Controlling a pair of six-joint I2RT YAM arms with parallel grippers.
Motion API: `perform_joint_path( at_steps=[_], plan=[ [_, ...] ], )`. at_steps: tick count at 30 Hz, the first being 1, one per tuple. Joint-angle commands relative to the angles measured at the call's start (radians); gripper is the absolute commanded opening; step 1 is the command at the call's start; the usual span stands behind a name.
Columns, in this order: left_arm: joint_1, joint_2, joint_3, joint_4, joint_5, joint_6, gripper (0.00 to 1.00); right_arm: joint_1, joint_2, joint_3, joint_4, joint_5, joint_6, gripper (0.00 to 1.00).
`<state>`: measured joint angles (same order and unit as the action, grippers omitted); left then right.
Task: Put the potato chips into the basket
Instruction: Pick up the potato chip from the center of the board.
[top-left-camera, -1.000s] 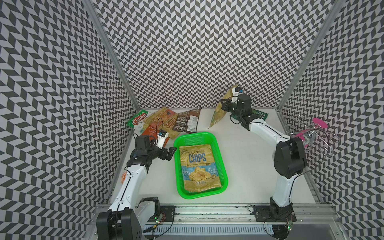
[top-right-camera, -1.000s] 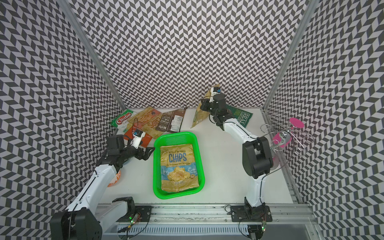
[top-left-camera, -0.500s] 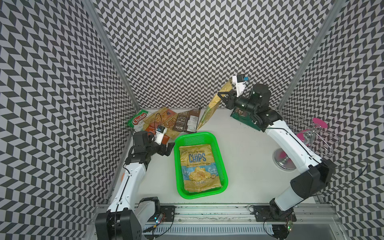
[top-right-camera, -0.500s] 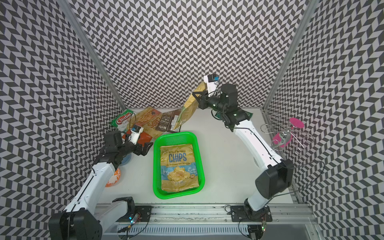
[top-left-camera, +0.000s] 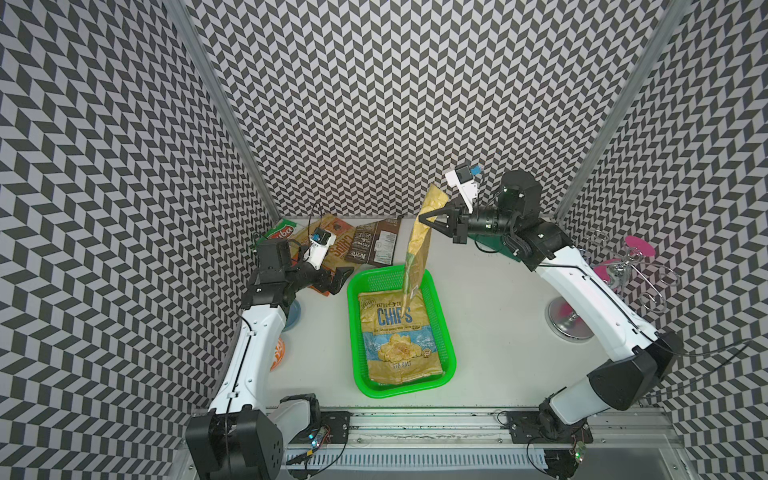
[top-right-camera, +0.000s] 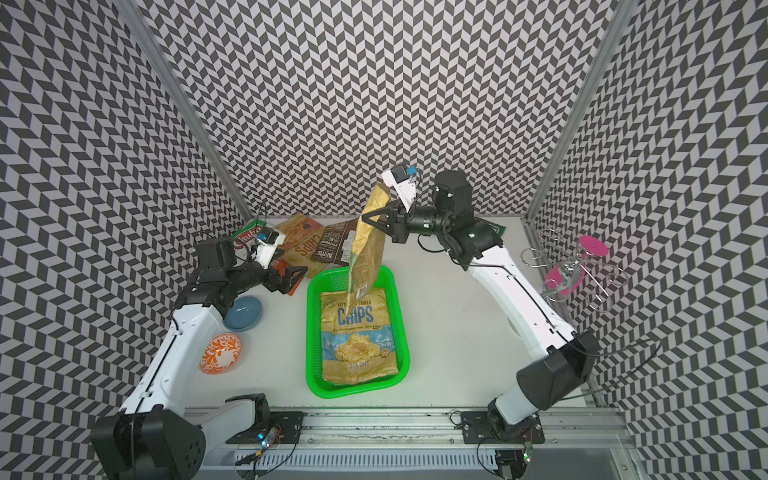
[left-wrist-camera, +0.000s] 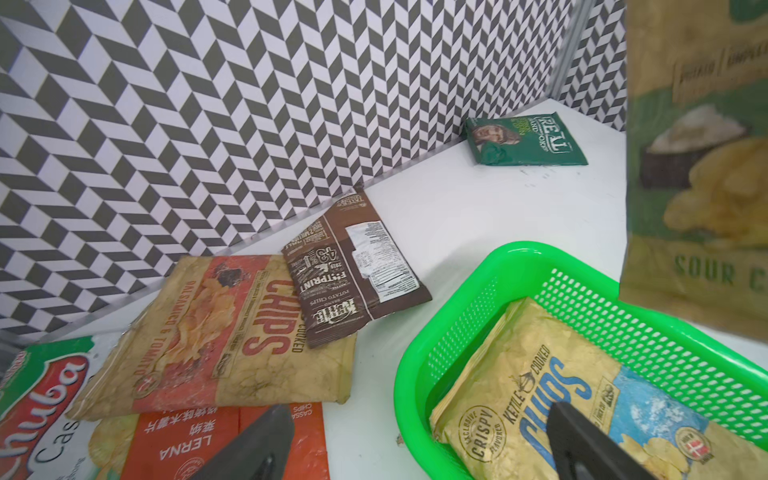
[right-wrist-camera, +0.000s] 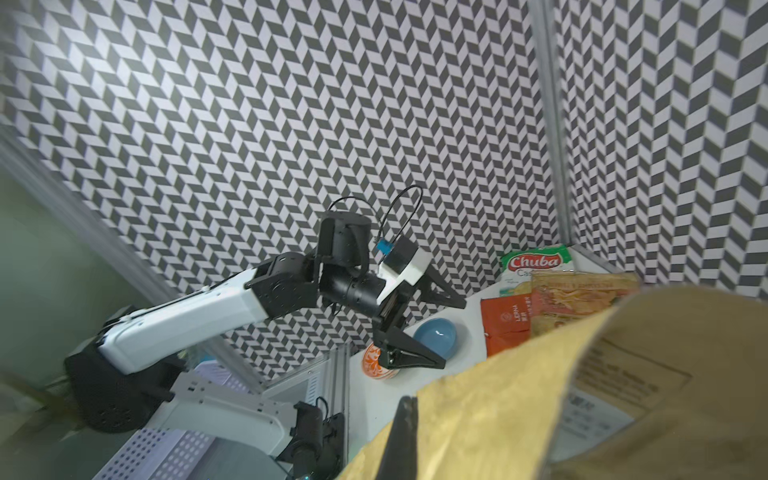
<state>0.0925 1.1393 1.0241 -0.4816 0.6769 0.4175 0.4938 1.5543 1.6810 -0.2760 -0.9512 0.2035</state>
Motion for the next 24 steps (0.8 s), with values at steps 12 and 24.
perform_joint_path(
  at_steps=[12, 24],
  plan=[
    [0.008, -0.110, -0.051, 0.089, 0.217, 0.047, 0.99, 0.164, -0.049, -0.094, -0.105, -0.207, -0.243, 0.00],
    [0.088, 0.003, 0.086, -0.313, 0.665, 0.541, 0.99, 0.260, -0.062, -0.090, -0.321, -0.191, -0.482, 0.00]
  ],
)
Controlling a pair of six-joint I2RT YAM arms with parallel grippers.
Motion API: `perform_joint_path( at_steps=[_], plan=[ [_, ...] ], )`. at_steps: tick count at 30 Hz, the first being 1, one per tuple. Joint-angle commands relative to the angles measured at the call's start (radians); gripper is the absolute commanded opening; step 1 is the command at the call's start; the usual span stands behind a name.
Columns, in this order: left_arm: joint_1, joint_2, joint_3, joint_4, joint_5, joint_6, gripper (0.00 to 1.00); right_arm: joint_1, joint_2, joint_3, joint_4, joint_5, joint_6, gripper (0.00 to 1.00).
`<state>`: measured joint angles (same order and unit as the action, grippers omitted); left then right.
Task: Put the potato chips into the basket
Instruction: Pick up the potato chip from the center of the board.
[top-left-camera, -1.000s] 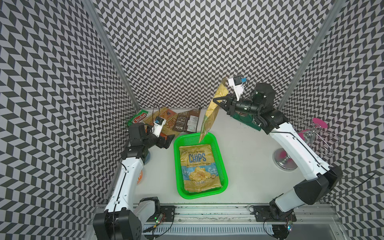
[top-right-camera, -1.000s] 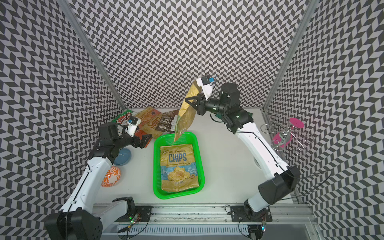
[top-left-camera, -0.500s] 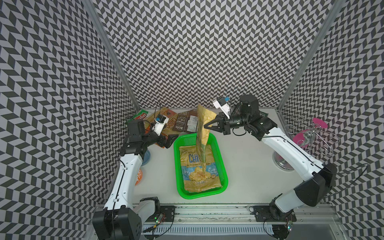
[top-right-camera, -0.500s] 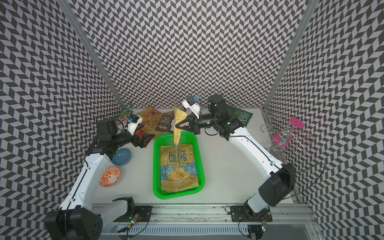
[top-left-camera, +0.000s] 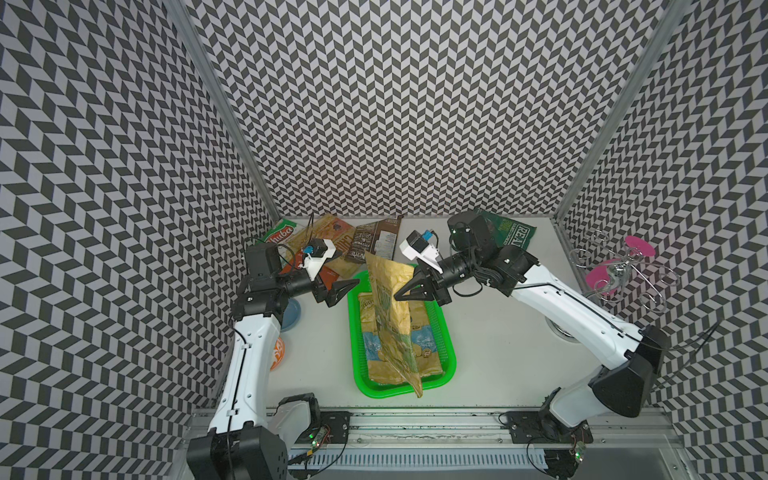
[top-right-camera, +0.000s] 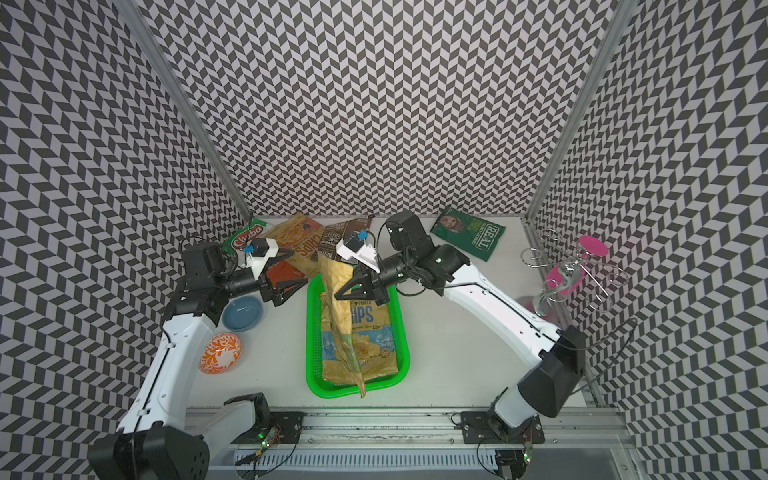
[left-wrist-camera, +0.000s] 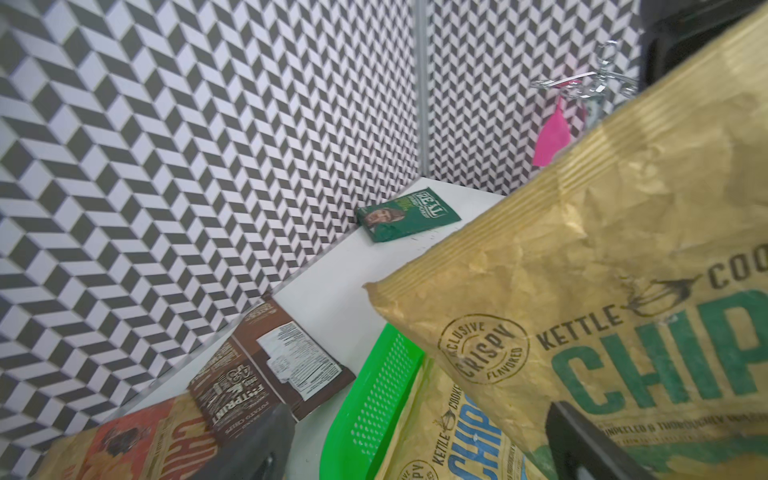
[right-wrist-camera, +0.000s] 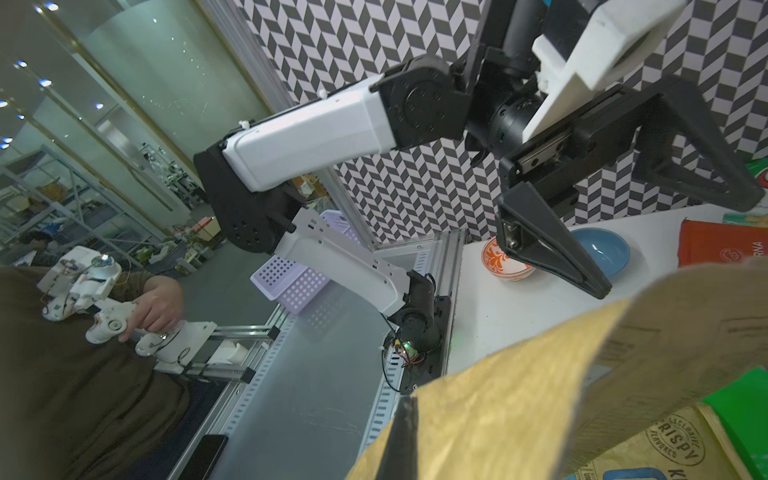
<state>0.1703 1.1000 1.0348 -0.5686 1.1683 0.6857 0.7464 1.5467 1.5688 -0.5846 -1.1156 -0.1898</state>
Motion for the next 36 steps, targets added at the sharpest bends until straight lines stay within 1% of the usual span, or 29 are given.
perform_joint_path(
  at_steps=[1, 3, 6, 7, 10, 15, 20, 24, 27, 31, 34, 35, 36],
  plan=[
    [0.010, 0.067, 0.100, -0.296, 0.181, 0.338, 0.99, 0.011, -0.059, 0.023, -0.022, -0.037, -0.103, 0.00],
    [0.008, 0.124, 0.156, -0.442, 0.188, 0.470, 0.99, 0.020, -0.070, 0.020, -0.037, -0.053, -0.130, 0.00],
    [0.005, 0.203, 0.224, -0.712, 0.197, 0.773, 0.99, 0.027, -0.088, 0.013, -0.037, -0.062, -0.148, 0.00],
    [0.000, 0.228, 0.240, -0.784, 0.200, 0.828, 0.99, 0.028, -0.093, 0.011, -0.038, -0.067, -0.154, 0.00],
    [-0.040, 0.260, 0.244, -0.787, 0.189, 0.803, 0.99, 0.034, -0.102, 0.012, -0.038, -0.086, -0.167, 0.00],
    [-0.086, 0.249, 0.223, -0.785, 0.217, 0.836, 0.99, 0.045, -0.108, 0.015, -0.039, -0.087, -0.175, 0.00],
    [-0.104, 0.231, 0.229, -0.766, 0.258, 0.816, 0.99, 0.062, -0.103, 0.017, -0.042, -0.087, -0.181, 0.00],
    [-0.125, 0.227, 0.234, -0.766, 0.267, 0.814, 0.99, 0.083, -0.097, 0.017, -0.044, -0.091, -0.194, 0.00],
    [-0.138, 0.226, 0.225, -0.785, 0.280, 0.852, 0.99, 0.096, -0.088, 0.022, -0.044, -0.090, -0.200, 0.00],
    [-0.155, 0.220, 0.230, -0.785, 0.307, 0.854, 0.99, 0.096, -0.067, 0.023, -0.057, -0.087, -0.215, 0.00],
    [-0.167, 0.220, 0.252, -0.786, 0.330, 0.840, 0.95, 0.096, -0.054, 0.023, -0.057, -0.063, -0.216, 0.00],
    [-0.168, 0.219, 0.257, -0.786, 0.333, 0.836, 0.93, 0.096, -0.052, 0.023, -0.056, -0.052, -0.215, 0.00],
    [-0.170, 0.220, 0.261, -0.786, 0.332, 0.832, 0.88, 0.096, -0.050, 0.023, -0.054, -0.031, -0.211, 0.00]
  ],
)
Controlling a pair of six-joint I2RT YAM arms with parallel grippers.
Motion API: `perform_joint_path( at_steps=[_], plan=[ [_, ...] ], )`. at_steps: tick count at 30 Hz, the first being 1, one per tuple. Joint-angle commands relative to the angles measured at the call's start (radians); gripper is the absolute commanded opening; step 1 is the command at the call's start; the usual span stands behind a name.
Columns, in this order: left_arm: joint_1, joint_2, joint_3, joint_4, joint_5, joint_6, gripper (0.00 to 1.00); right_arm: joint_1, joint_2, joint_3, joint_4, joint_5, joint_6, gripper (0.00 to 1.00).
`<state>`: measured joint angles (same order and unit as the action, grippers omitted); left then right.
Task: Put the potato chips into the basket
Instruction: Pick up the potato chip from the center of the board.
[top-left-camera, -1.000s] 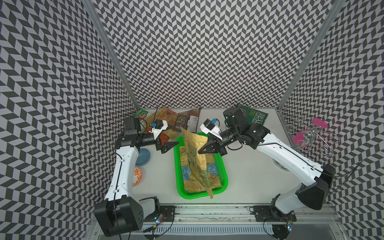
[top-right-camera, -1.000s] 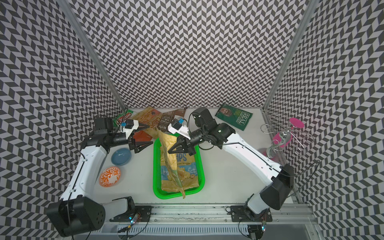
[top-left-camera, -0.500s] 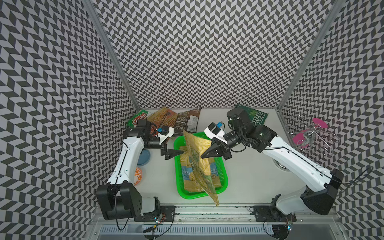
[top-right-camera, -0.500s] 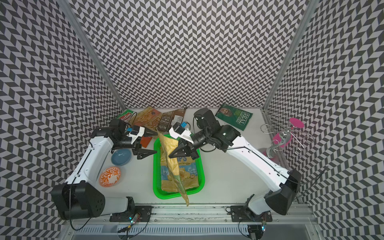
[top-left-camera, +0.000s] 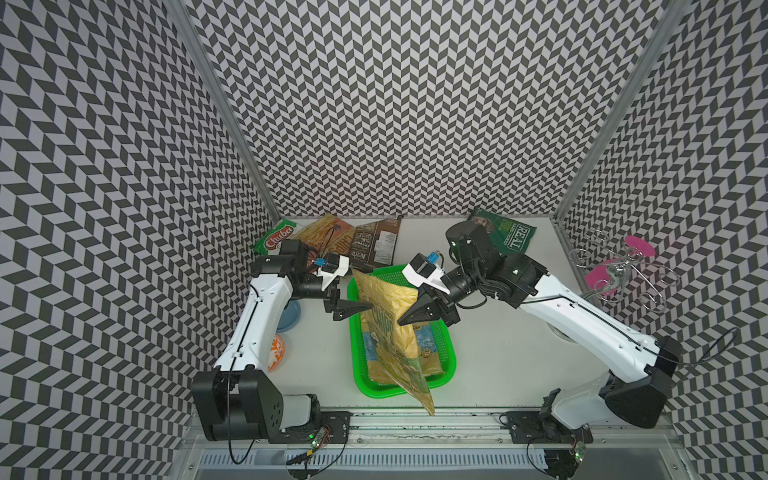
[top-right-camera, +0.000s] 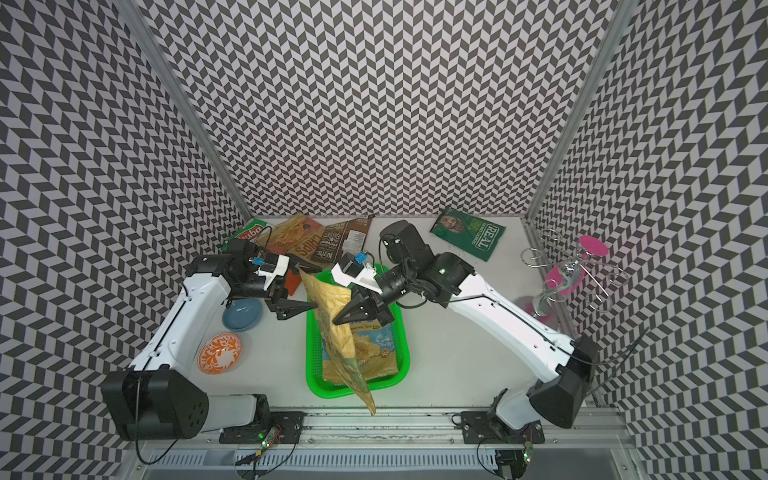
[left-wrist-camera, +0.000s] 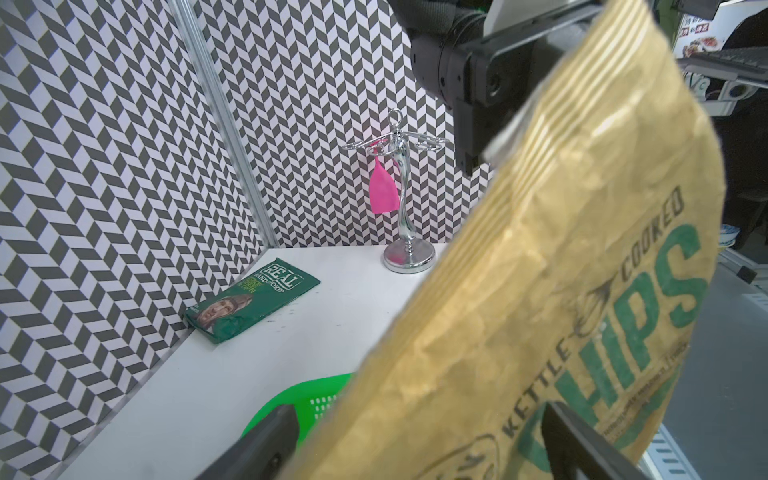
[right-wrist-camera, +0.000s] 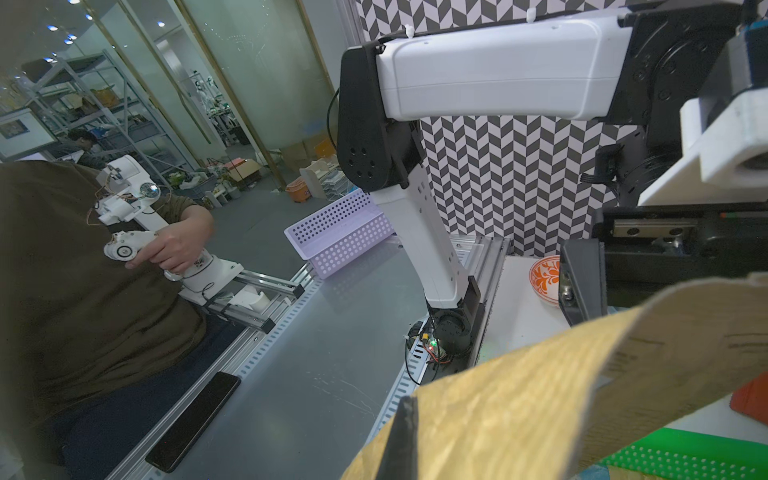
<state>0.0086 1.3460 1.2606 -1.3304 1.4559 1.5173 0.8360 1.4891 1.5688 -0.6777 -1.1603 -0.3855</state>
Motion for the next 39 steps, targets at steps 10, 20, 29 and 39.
perform_joint_path(
  at_steps=[10, 20, 29, 39],
  plan=[
    [-0.016, -0.040, 0.076, -0.005, -0.039, -0.105, 0.00, -0.034, 0.000, -0.021, 0.149, 0.263, 0.130, 0.00],
    [-0.018, -0.291, -0.048, 0.546, -0.184, -0.771, 0.00, -0.052, -0.083, -0.130, 0.184, 0.499, 0.284, 0.00],
    [-0.042, -0.292, 0.001, 0.355, -0.203, -0.689, 0.00, -0.056, -0.149, -0.207, 0.186, 0.691, 0.378, 0.00],
    [-0.122, -0.294, 0.005, 0.077, -0.210, -0.450, 0.00, -0.055, -0.246, -0.249, 0.164, 0.716, 0.431, 0.00]
  ],
)
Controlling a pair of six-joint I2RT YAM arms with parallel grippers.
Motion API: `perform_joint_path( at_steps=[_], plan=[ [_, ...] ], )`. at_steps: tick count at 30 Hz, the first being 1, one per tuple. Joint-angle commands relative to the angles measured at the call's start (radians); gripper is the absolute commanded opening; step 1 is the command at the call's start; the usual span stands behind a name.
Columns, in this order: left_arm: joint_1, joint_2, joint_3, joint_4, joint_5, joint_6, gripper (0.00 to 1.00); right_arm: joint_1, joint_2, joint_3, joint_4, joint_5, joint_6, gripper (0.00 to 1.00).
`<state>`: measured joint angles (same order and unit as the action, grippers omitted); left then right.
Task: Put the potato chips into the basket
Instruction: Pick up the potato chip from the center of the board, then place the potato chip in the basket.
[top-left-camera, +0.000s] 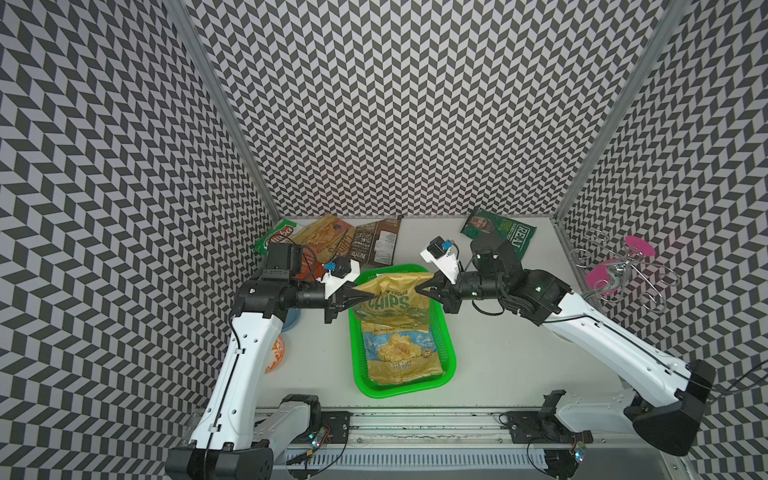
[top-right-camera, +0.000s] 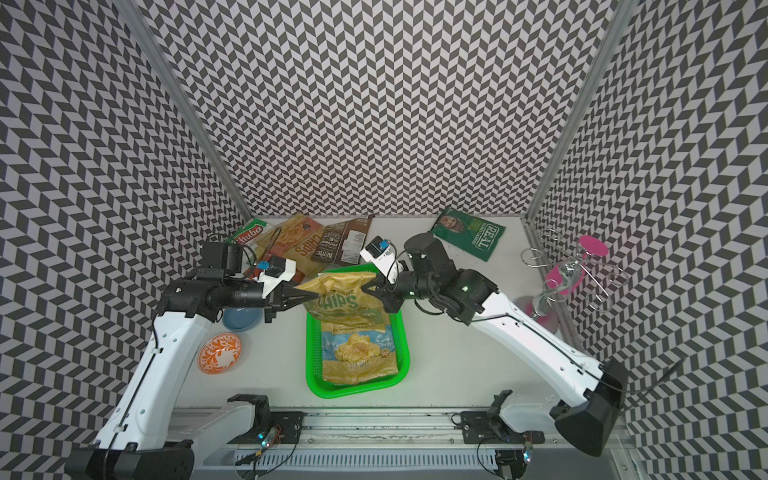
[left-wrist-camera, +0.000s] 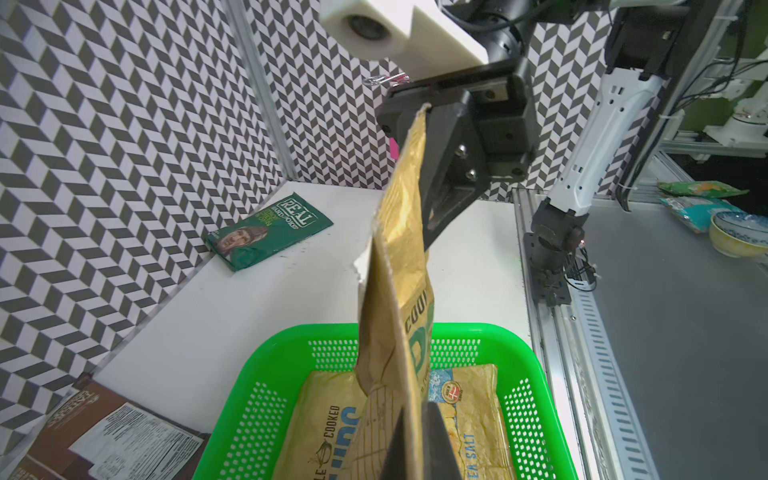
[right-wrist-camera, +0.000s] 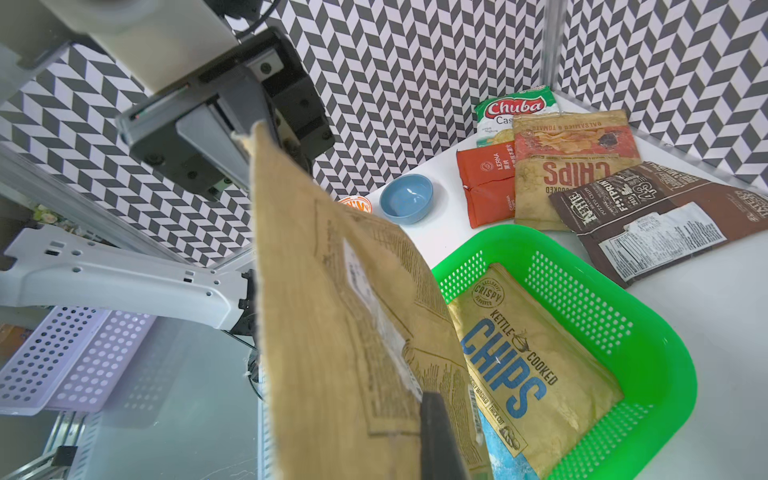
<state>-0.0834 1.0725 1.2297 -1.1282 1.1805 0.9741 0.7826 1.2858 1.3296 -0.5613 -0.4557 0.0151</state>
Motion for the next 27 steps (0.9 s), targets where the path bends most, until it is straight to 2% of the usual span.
perform_joint_path(
  at_steps=[1, 7, 9, 16, 27],
  plan=[
    [-0.041, -0.022, 0.036, -0.145, 0.064, 0.101, 0.00, -0.002, -0.048, -0.014, 0.043, 0.011, 0.031, 0.00],
    [-0.117, -0.029, 0.032, -0.227, 0.047, 0.103, 0.00, -0.002, -0.071, -0.048, 0.002, 0.011, 0.044, 0.00],
    [-0.135, -0.044, 0.027, -0.227, 0.026, 0.086, 0.00, -0.002, -0.092, -0.093, 0.047, 0.009, 0.068, 0.00],
    [-0.148, -0.068, 0.000, -0.227, 0.012, 0.072, 0.00, -0.002, -0.131, -0.111, 0.033, -0.110, 0.112, 0.00],
    [-0.153, -0.074, 0.055, -0.227, -0.005, -0.072, 0.00, 0.001, -0.271, -0.219, 0.050, -0.234, 0.204, 0.00]
  ],
)
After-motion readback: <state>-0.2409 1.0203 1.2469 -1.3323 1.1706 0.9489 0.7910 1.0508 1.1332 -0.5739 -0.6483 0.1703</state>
